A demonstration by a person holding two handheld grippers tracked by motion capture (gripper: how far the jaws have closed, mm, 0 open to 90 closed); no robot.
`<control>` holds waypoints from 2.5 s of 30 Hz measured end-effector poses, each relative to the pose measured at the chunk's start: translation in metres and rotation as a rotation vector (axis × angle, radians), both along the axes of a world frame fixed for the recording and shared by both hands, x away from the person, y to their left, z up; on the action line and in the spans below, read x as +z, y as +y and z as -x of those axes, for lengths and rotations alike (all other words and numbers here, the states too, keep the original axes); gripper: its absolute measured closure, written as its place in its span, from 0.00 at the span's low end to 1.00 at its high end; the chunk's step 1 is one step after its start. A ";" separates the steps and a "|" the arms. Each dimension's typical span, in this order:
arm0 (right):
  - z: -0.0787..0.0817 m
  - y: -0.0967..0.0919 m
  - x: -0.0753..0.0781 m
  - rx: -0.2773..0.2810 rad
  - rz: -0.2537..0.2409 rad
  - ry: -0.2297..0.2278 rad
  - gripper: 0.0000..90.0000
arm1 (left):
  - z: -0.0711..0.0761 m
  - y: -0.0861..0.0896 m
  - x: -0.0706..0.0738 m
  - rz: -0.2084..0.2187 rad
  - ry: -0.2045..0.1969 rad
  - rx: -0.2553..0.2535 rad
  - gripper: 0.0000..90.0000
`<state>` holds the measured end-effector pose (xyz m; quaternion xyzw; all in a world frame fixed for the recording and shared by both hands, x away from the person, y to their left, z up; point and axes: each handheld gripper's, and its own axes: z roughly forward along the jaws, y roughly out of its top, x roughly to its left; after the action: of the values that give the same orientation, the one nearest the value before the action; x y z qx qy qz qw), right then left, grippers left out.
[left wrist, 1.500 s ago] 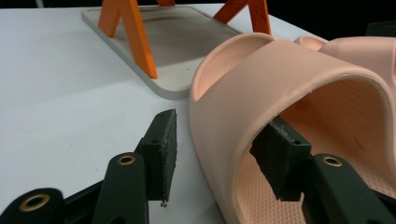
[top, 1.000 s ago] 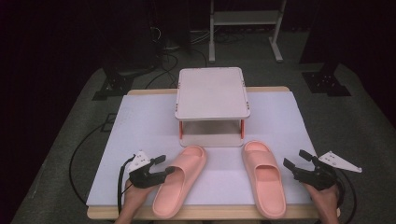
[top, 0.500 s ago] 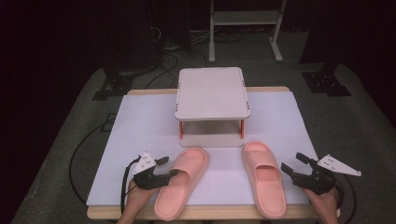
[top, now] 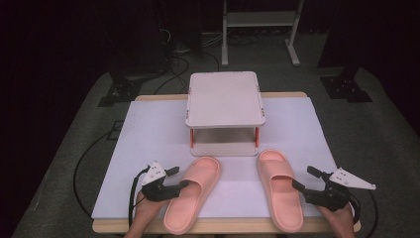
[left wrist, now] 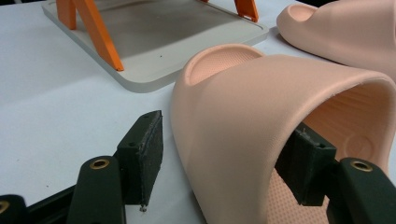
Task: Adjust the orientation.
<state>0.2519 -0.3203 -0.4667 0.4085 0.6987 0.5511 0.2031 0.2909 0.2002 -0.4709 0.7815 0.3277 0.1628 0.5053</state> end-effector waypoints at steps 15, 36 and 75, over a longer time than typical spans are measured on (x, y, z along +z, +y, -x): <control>-0.009 0.020 -0.005 0.015 0.109 0.036 0.25 | 0.000 -0.002 -0.001 0.014 0.018 -0.020 0.43; -0.016 0.028 -0.008 -0.013 0.201 0.050 0.56 | -0.001 -0.004 -0.002 -0.005 0.026 -0.027 0.47; -0.012 0.036 -0.006 0.011 0.205 0.038 0.79 | 0.003 -0.001 -0.001 0.004 0.002 0.001 0.76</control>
<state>0.2643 -0.2846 -0.4726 0.3921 0.7573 0.4700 0.2277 0.2878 0.1992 -0.4723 0.7807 0.3289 0.1615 0.5063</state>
